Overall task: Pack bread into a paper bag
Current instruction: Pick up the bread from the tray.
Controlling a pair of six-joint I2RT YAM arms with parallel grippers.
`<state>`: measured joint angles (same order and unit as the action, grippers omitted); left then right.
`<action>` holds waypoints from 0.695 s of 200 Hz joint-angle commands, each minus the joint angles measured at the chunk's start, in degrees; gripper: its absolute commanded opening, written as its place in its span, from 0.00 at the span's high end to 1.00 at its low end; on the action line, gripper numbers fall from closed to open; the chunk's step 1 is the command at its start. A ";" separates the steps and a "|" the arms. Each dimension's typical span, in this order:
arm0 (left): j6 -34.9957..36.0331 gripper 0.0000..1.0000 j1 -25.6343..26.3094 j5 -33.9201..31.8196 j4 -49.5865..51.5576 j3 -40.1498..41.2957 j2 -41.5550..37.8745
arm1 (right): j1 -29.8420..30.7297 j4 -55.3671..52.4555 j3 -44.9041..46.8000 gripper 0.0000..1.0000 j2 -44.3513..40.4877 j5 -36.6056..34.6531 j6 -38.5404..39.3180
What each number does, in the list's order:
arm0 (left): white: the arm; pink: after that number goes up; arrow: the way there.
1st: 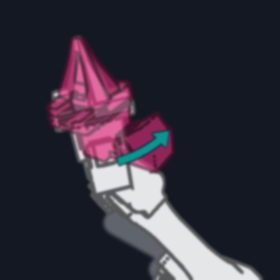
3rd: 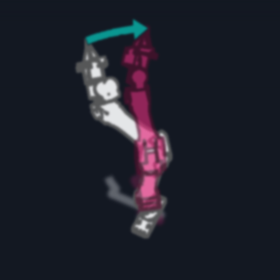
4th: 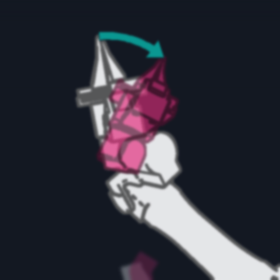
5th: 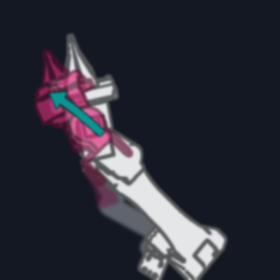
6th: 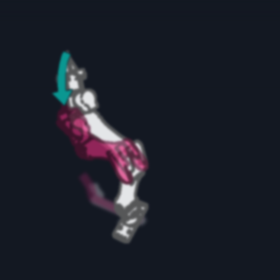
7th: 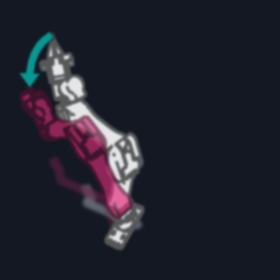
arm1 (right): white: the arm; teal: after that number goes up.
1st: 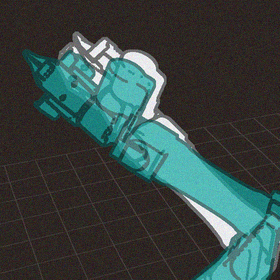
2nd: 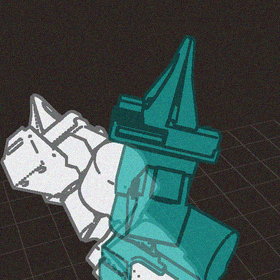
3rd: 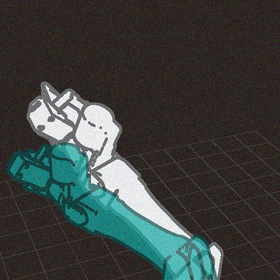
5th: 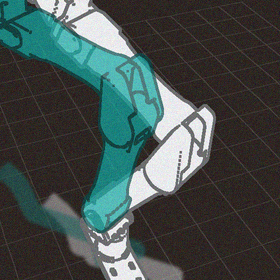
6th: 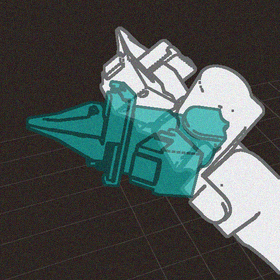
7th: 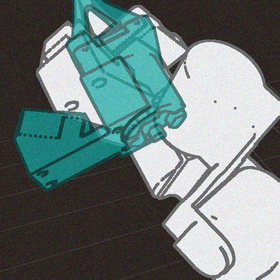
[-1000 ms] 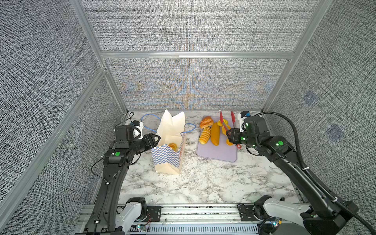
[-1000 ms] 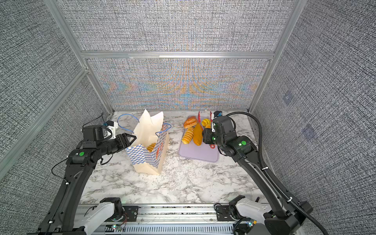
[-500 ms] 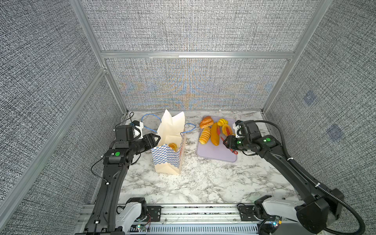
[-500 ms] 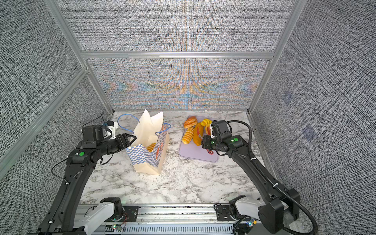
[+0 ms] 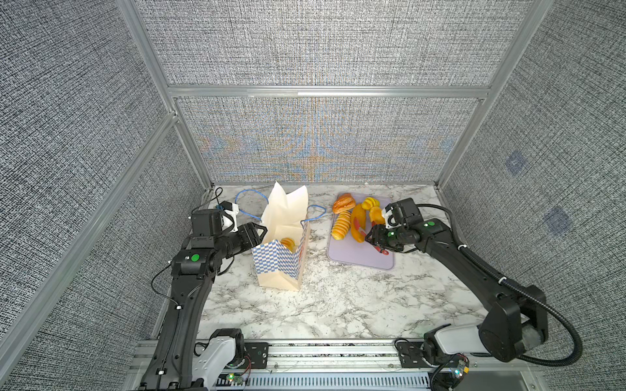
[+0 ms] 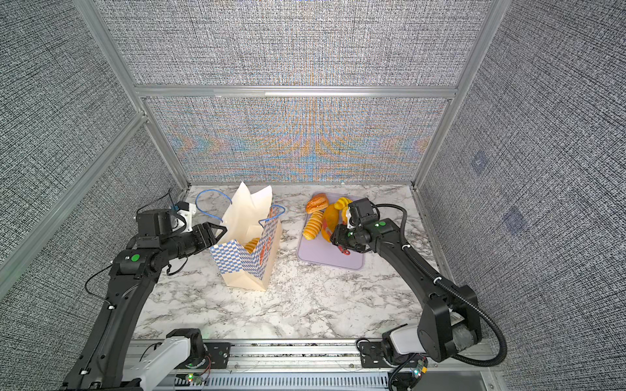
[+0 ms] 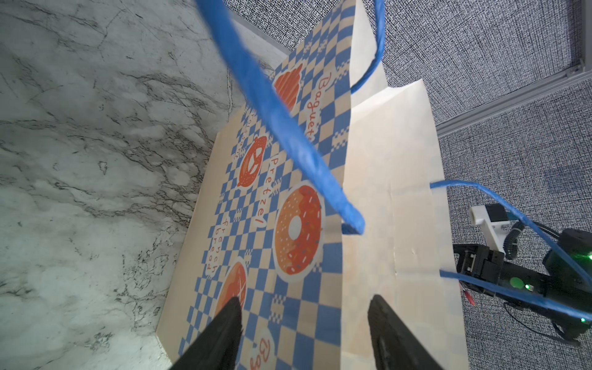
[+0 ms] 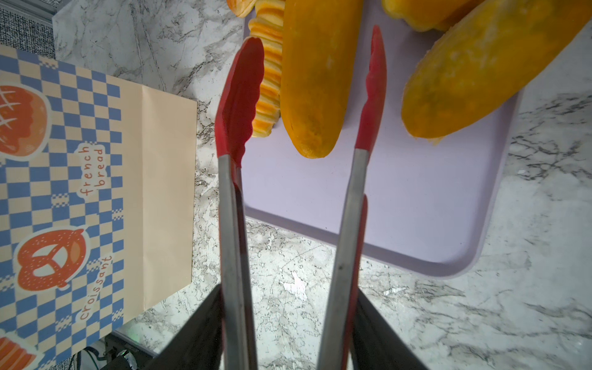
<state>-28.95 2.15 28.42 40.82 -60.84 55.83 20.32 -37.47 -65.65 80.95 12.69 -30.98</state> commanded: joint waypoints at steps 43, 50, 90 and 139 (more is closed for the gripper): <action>0.47 0.36 0.01 -0.06 -0.60 0.28 0.06 | 0.00 5.37 0.70 0.39 4.07 3.38 -1.84; 0.48 0.36 0.04 -0.04 -0.60 0.22 0.06 | 0.00 5.56 0.70 0.39 4.44 3.40 -1.95; 0.46 0.36 0.03 -0.12 -0.48 0.35 -0.11 | -0.02 6.75 1.03 0.38 6.19 3.48 -2.47; 0.39 0.36 0.02 -0.20 -0.21 0.36 -0.37 | -0.18 7.84 2.00 0.42 6.28 3.53 -2.86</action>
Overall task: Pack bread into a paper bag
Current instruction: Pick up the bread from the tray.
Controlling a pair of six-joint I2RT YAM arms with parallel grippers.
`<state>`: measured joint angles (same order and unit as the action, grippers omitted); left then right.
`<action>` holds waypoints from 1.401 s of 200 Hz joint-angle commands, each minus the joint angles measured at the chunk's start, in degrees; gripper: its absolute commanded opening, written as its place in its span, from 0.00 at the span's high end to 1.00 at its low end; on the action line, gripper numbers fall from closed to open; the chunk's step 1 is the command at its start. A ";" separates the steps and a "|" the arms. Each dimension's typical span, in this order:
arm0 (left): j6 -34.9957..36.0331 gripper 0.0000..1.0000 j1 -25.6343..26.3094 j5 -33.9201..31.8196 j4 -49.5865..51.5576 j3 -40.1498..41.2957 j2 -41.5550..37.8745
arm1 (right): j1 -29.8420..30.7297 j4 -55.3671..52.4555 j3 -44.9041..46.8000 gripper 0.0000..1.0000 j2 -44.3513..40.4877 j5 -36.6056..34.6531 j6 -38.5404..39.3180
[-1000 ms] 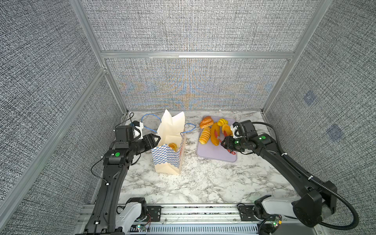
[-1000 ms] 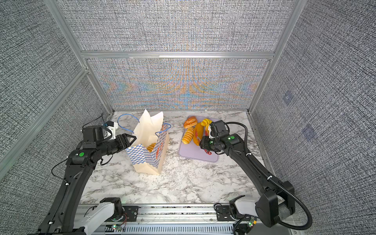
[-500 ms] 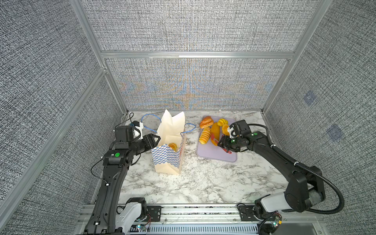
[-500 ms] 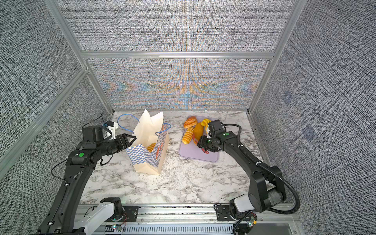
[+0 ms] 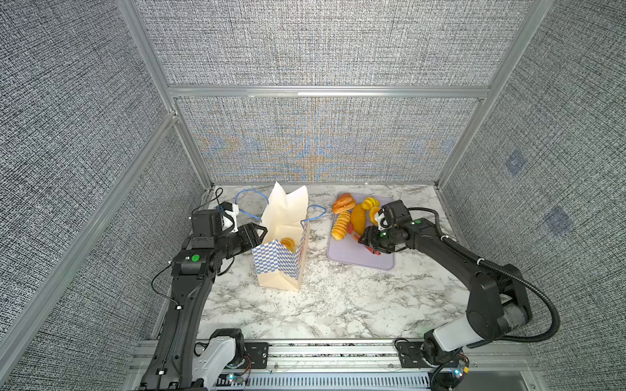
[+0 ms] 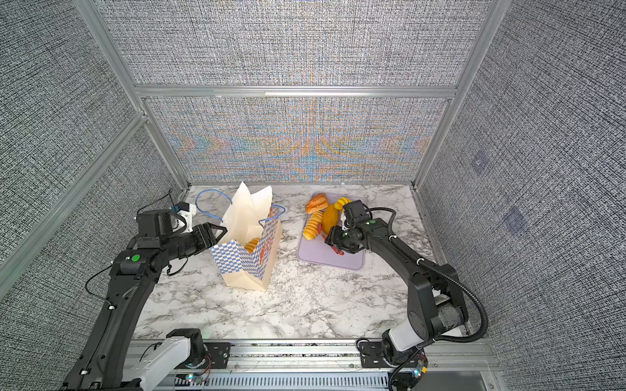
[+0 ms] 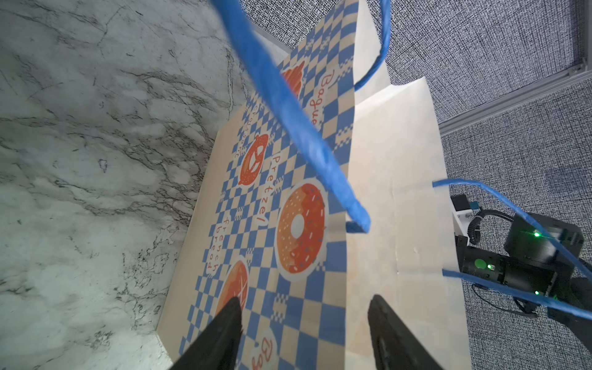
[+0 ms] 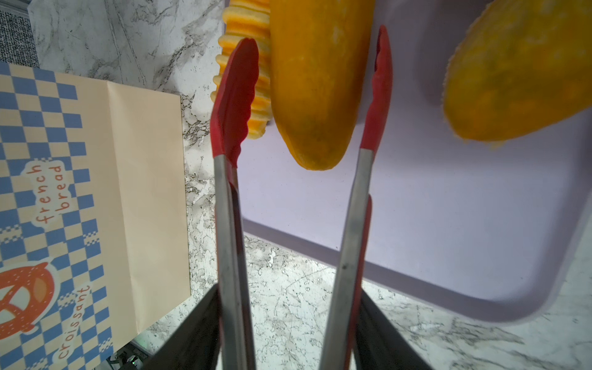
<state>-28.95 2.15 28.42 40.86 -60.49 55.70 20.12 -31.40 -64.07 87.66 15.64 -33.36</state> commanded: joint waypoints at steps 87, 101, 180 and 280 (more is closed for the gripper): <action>0.30 0.36 0.00 -0.21 -0.43 0.14 -0.51 | 0.10 2.39 3.69 0.60 -6.62 2.36 -2.36; 0.30 0.36 -0.01 -0.17 -0.43 0.16 -0.61 | 0.18 2.31 4.34 0.61 -8.02 2.55 -2.79; 0.21 0.36 0.04 0.05 -0.76 0.03 -0.33 | 0.91 0.93 10.08 0.62 -17.52 3.05 -5.61; -0.28 0.36 0.04 -0.06 -1.15 0.19 -0.38 | 1.48 -3.92 5.23 0.63 -27.49 2.00 -2.36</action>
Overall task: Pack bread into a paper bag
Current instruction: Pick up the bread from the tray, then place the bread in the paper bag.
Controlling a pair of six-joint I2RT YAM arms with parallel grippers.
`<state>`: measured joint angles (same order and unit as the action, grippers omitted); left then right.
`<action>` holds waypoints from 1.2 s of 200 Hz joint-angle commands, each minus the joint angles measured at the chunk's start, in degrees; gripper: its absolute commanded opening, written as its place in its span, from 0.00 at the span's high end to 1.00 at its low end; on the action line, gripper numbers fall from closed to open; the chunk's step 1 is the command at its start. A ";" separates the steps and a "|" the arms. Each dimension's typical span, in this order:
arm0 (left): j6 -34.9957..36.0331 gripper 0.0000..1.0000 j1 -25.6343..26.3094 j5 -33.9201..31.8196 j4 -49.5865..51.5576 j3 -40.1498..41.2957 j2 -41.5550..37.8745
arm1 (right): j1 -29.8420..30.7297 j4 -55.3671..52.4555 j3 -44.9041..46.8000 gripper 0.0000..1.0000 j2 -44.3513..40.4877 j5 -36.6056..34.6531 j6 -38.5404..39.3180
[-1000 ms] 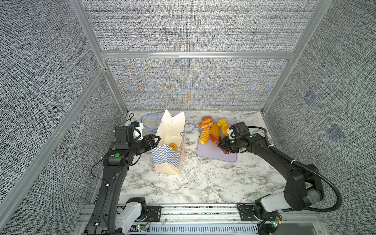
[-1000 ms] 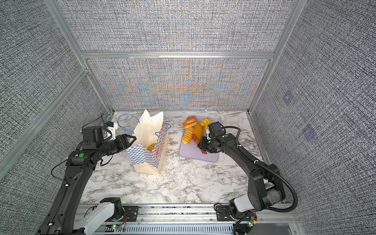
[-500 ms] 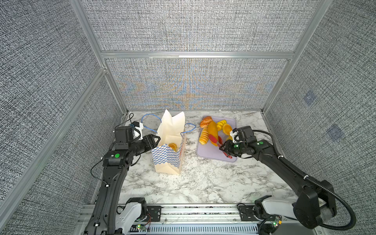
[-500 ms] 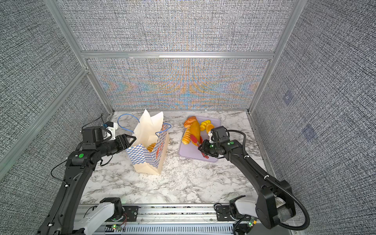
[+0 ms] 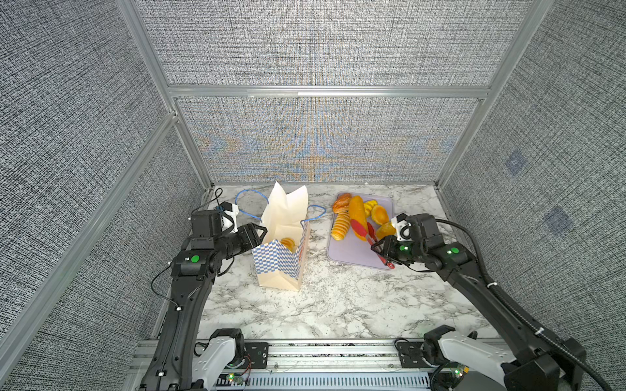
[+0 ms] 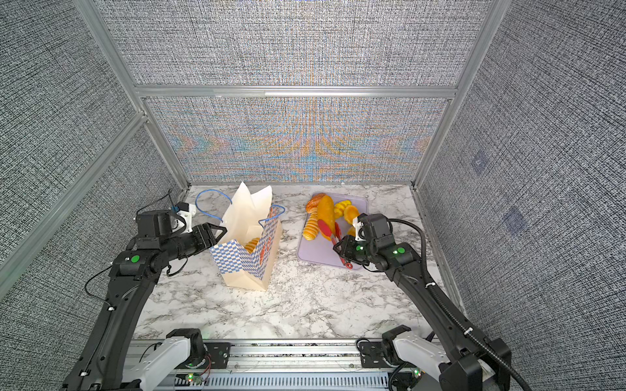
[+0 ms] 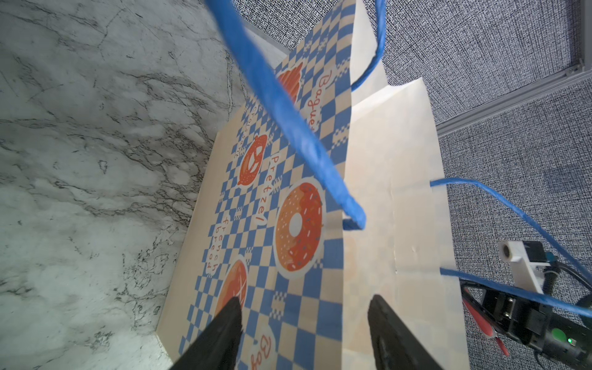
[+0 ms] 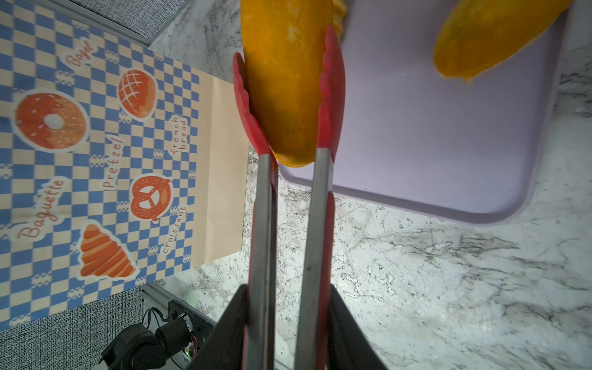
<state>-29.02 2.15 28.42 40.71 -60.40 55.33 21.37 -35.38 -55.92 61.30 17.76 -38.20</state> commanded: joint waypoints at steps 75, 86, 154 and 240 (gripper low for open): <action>-0.60 0.38 -0.03 -0.52 -1.07 -0.07 -0.27 | 3.92 -1.87 -15.65 0.64 -0.70 1.00 6.49; -0.60 0.39 0.03 -0.60 -1.07 -0.07 -0.39 | 5.45 -2.10 -17.81 0.64 -0.68 0.19 7.05; -0.69 0.46 0.04 -0.98 -0.87 0.11 -0.77 | 19.58 -5.02 -32.37 0.63 2.18 -7.69 12.26; -0.78 0.57 -0.03 -1.09 -0.63 0.33 -1.32 | 36.04 -5.42 -41.77 0.64 10.83 -17.95 10.21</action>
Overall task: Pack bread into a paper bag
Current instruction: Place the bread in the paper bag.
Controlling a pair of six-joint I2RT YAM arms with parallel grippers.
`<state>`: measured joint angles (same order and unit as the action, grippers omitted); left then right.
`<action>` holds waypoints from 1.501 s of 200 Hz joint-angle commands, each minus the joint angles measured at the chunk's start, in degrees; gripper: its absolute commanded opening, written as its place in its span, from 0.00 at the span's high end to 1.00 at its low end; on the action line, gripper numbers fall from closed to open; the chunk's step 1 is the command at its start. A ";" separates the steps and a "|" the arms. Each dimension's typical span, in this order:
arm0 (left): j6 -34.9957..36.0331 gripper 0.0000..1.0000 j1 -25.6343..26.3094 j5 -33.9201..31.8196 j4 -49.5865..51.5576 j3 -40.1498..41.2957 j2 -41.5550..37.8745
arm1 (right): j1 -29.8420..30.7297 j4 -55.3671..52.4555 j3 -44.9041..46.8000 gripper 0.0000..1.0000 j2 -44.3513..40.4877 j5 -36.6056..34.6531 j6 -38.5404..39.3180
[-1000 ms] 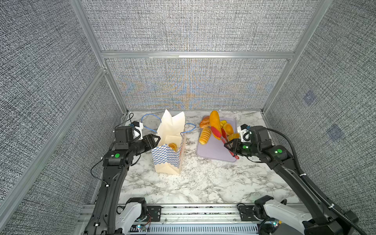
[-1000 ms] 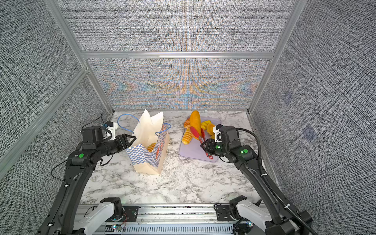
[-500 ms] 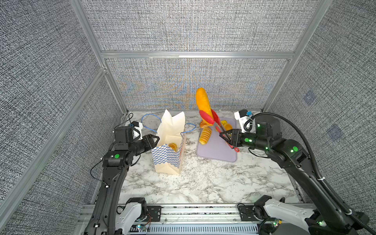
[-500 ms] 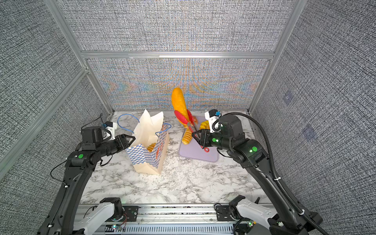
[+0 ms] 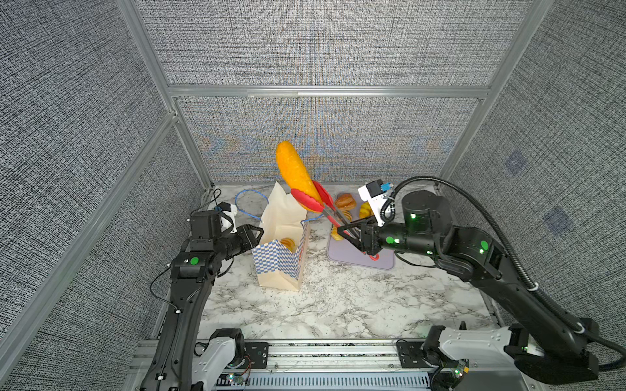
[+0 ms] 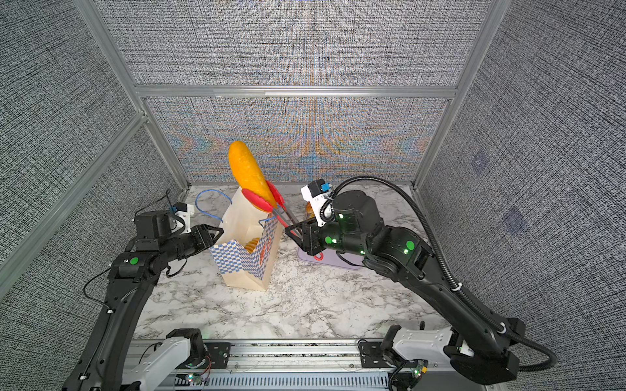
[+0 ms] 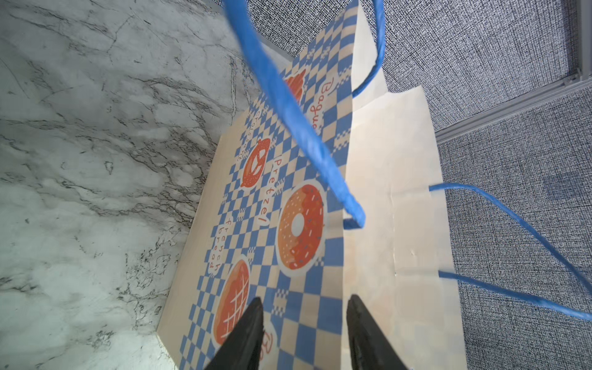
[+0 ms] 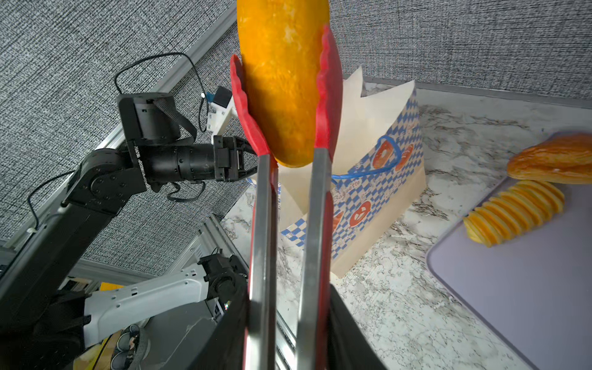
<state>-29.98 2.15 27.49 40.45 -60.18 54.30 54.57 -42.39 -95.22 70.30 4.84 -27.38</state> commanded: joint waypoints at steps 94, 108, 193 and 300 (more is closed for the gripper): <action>-0.44 0.65 0.02 0.29 -1.23 1.19 -0.72 | 8.43 5.53 -0.18 0.64 6.25 -13.81 -9.04; -0.49 0.64 0.04 0.29 -1.31 1.17 -0.82 | 8.79 5.99 0.36 0.64 6.47 -13.98 -9.87; -0.78 0.65 0.04 0.46 -1.33 1.40 -1.26 | 10.25 7.06 3.17 0.63 8.24 -13.72 -13.47; -1.09 0.65 0.04 0.46 -1.10 1.52 -1.82 | 11.26 7.83 7.62 0.61 7.57 -13.17 -17.25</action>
<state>-31.09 2.15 27.55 40.25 -58.78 52.73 65.65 -37.47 -88.14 78.46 -7.97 -43.35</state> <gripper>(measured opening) 0.354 0.385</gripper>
